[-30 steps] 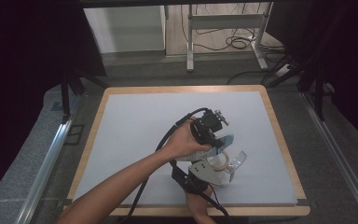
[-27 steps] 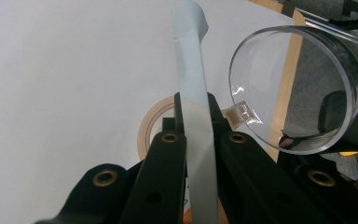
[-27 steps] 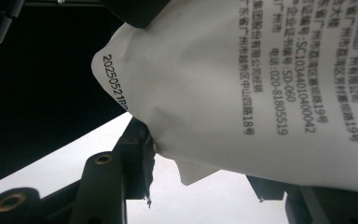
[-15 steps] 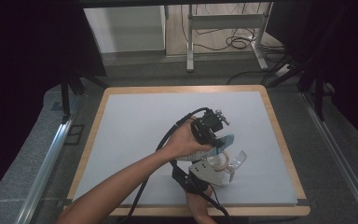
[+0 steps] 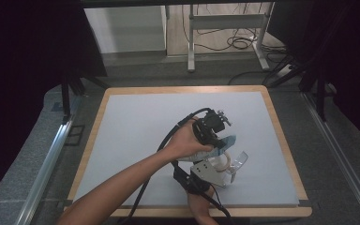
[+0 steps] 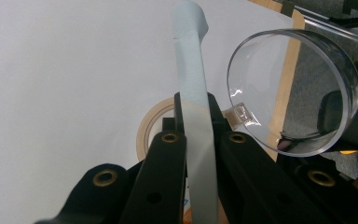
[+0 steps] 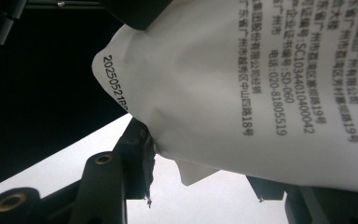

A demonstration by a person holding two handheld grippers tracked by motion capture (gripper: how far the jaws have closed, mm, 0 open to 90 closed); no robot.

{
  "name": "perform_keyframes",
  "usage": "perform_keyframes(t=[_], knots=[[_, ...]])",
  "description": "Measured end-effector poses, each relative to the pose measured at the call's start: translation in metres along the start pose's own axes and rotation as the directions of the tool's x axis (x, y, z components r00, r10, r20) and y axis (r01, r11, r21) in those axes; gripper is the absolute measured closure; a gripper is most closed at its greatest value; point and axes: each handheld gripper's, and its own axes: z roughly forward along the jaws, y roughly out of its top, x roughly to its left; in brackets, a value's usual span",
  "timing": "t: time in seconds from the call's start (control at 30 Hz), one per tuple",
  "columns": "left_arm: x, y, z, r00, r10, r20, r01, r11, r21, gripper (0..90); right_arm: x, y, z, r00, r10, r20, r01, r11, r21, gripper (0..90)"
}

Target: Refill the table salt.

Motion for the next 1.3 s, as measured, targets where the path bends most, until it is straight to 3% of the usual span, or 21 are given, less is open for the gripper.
perform_keyframes(t=[1.3], knots=[[-0.002, 0.0046, -0.0005, 1.0, 0.005, -0.005, -0.005, 1.0, 0.008, 90.0, -0.0014, 0.0032, -0.0004, 0.9999, 0.009, 0.007, -0.009, 1.0, -0.017, 50.1]])
